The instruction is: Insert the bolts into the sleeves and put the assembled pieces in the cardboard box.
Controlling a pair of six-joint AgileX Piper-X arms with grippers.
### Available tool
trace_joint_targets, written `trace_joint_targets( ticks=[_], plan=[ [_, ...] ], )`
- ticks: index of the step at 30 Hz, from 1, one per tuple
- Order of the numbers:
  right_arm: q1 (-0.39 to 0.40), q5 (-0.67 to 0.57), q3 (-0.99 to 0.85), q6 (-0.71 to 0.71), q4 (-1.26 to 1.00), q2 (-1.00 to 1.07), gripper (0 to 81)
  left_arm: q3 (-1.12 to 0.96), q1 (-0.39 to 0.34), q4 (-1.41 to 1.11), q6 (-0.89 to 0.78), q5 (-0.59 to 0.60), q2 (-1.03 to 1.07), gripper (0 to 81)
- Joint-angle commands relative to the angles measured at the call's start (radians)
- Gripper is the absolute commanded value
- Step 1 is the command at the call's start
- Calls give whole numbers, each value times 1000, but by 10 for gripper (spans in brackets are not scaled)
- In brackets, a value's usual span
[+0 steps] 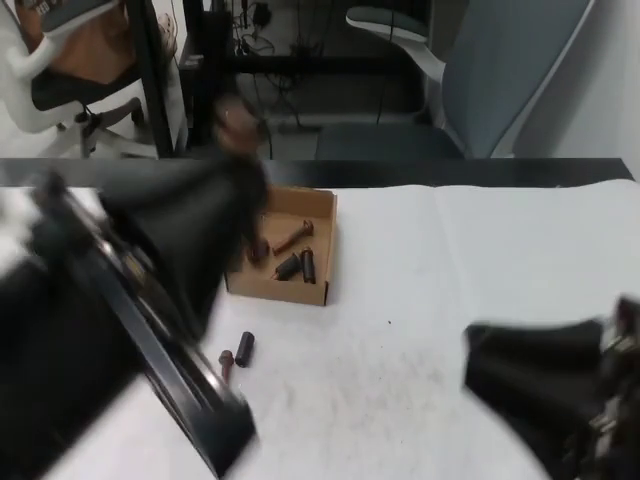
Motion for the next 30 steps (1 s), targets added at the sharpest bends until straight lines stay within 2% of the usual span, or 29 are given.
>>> trace_joint_targets(
  ticks=[1,6,10,20,24,30],
  plan=[
    [31,-8,41,8,-121,77,6,17,-8,-124,10,52,65,17],
    [69,8,55,8,-345,240,6,40,-8,-445,-82,66,229,17],
    [69,42,55,8,-504,319,6,40,-8,-524,-116,83,319,17],
    [69,52,55,5,-631,343,6,40,-8,-514,-120,108,342,17],
    [69,52,53,-37,-636,343,6,40,-8,-502,-187,128,342,17],
    [69,52,53,-49,-636,343,6,40,-8,-450,-192,128,342,17]
  ],
)
